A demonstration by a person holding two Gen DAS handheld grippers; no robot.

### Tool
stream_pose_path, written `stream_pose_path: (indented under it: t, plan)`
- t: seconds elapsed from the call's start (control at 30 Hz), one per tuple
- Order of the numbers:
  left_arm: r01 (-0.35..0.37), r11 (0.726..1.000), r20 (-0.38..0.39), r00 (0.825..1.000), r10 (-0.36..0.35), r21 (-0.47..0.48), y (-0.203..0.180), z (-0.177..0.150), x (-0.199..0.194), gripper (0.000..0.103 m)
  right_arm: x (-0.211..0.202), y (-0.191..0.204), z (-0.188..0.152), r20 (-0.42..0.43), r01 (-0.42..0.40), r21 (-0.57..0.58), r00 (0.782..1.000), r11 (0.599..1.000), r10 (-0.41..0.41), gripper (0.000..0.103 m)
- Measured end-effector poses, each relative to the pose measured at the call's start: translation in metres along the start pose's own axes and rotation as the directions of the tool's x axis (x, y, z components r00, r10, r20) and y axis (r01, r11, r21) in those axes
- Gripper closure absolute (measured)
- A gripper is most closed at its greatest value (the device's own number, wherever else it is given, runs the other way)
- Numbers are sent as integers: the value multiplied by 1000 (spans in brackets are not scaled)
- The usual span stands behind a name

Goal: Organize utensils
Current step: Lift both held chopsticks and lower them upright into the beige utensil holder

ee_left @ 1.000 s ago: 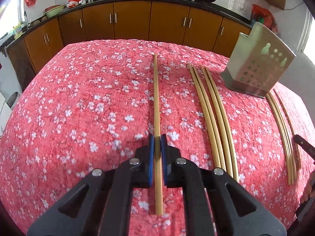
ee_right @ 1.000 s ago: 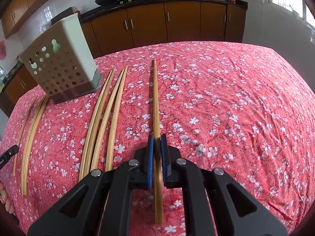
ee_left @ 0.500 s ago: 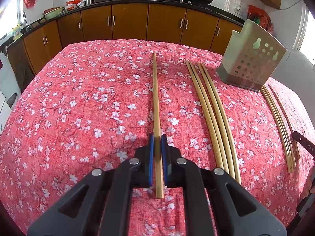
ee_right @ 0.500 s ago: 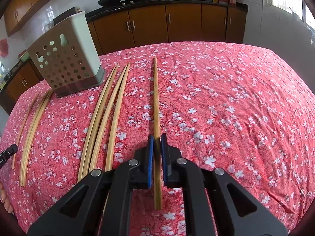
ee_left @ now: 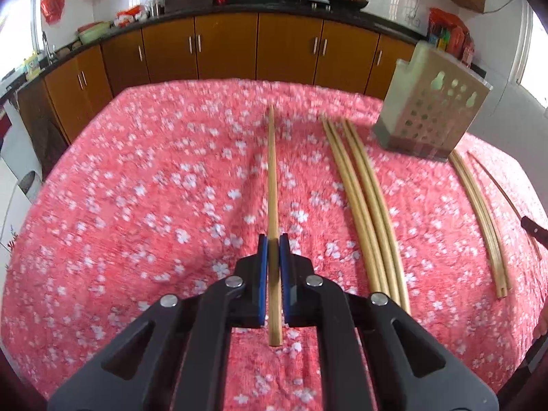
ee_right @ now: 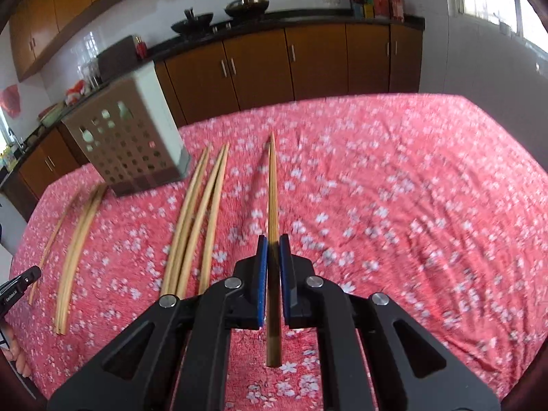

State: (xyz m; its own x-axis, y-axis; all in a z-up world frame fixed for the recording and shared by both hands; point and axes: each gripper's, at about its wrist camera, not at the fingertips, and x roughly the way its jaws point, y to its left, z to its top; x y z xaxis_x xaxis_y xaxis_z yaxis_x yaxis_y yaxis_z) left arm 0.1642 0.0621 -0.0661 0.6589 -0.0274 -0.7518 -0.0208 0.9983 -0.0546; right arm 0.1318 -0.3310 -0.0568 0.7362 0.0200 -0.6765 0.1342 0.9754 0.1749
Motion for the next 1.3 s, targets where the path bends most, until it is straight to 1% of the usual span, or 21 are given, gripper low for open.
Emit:
stream_pose_path:
  t: [0.17,0.4,0.5,0.67,0.8,0.87,0.97,1.0,1.03,1.07,1.13,1.17,1.2,1.23,1.27,1.3]
  plan:
    - [11,1000,83,996,-10,-12,1,11,-30,95,-29,-3,13,87,-16,8,996,1000,16,95]
    - [26,999,204,979,-19,-33,-1,37,-70,95,-56,4,29,182,-37,1,983,999,36,95]
    - [34,999,239,971,-22,-43,-1,48,-80,95,-61,9,36,214,-39,-11,976,999,40,95]
    - [23,999,273,962,-12,-38,-4,67,-87,95,-67,13,49,251,-34,-22,967,999,39,95]
    - [18,999,311,950,-9,-26,-8,91,-97,95,-72,17,75,286,-37,-22,957,999,41,95]
    - [23,1000,335,942,-16,-19,-12,103,-105,95,-80,20,94,319,-47,-21,946,999,52,95]
    - [33,999,395,918,-31,-1,-20,128,-126,95,-94,27,118,368,-69,-28,927,997,75,95]
    - [38,999,411,911,-35,2,-23,134,-132,95,-102,31,129,395,-84,-33,914,996,90,95]
    - [46,999,438,898,-44,6,-27,144,-141,95,-109,35,138,416,-98,-38,903,994,105,95]
    - [52,999,453,890,-49,7,-29,150,-146,95,-116,40,147,439,-113,-45,890,993,121,95]
    - [70,998,498,865,-64,7,-38,166,-160,95,-124,48,158,473,-139,-55,869,989,148,95]
    - [78,997,517,853,-72,8,-43,173,-166,95,-129,55,167,497,-154,-63,852,986,165,95]
    - [87,996,541,837,-79,11,-49,181,-172,95,-131,60,170,510,-161,-68,843,985,173,95]
    - [93,996,562,823,-85,14,-56,189,-177,95,-133,67,176,530,-169,-78,828,983,184,95]
    - [97,995,577,812,-90,18,-62,195,-179,95,-134,72,180,543,-173,-84,817,981,191,95]
    - [103,994,598,796,-97,24,-69,201,-182,95,-134,75,182,552,-177,-89,810,980,196,95]
